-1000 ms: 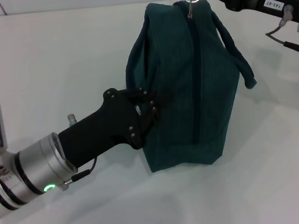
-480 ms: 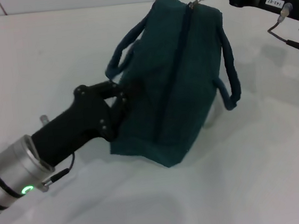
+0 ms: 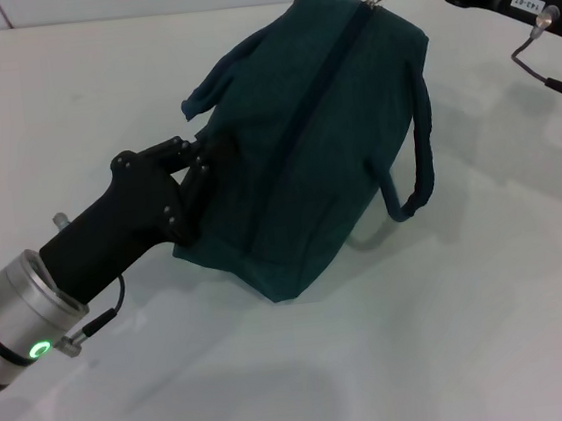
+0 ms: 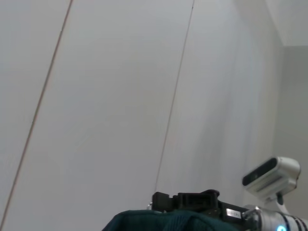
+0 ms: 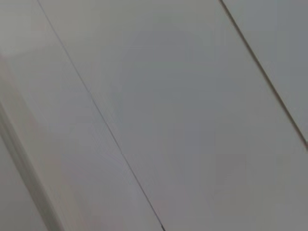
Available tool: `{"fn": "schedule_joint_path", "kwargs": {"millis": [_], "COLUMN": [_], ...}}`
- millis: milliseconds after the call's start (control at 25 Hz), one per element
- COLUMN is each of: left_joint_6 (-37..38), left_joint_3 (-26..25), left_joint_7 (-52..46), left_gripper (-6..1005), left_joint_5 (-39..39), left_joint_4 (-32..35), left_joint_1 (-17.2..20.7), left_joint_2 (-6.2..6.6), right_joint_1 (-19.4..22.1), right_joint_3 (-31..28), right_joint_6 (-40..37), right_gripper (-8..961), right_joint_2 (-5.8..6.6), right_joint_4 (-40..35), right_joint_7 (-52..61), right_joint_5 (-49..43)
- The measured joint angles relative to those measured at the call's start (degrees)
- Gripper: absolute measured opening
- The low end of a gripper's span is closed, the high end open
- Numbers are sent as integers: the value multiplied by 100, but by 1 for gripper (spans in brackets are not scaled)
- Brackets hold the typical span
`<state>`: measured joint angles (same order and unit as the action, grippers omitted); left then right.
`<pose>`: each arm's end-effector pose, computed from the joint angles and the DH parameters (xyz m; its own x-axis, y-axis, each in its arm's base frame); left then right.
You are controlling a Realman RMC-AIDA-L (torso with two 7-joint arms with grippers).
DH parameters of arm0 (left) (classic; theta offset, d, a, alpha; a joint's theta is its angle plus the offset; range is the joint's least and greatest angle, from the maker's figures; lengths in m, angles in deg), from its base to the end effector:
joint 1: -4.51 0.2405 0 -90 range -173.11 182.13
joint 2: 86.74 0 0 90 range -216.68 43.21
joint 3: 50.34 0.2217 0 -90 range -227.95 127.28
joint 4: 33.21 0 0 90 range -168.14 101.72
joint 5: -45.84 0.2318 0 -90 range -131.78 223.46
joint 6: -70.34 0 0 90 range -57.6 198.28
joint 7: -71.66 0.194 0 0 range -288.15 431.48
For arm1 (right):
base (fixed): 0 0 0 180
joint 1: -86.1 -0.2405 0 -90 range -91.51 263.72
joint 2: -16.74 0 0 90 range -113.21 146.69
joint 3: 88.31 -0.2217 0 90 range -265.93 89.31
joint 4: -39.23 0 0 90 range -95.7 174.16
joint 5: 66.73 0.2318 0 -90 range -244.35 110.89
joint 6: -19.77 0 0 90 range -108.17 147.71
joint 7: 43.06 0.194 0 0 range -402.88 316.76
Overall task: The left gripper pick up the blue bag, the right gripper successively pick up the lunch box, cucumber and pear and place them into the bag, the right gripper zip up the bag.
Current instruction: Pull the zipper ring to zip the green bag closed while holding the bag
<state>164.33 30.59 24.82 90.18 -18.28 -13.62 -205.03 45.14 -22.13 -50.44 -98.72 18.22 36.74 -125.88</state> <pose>-0.2205 0.2920 -0.0389 0.4474 0.0565 0.8926 0.5398 -0.8127 -0.2192 0.1387 0.4392 -0.0184 0.4206 -0.3104 -0.8525 -0.6584 -0.7509 -0.0514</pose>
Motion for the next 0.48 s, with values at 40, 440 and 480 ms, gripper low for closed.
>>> {"fn": "schedule_joint_path", "kwargs": {"millis": [40,440,480], "left_joint_6": [-17,-64,-53], "left_joint_3": [-25,-446,-448], "left_joint_7": [1,316,315], "left_gripper": [149,194,198], "left_joint_5": [-12,-31,-31], "left_joint_4": [-31,-187,-187], "left_joint_1": [-6,101,106], "left_joint_2": [-10,-137,-133], "right_joint_1": [14,58,61], "right_joint_3": [0,0,0], "right_joint_6": [-7,-125,-144], "right_gripper": [6,6,6], "right_joint_2": [1,-8,-10], "right_joint_4": [-10,-31,-32], "right_joint_7": [-2,-7,-7], "right_joint_5": [2,4,7]}}
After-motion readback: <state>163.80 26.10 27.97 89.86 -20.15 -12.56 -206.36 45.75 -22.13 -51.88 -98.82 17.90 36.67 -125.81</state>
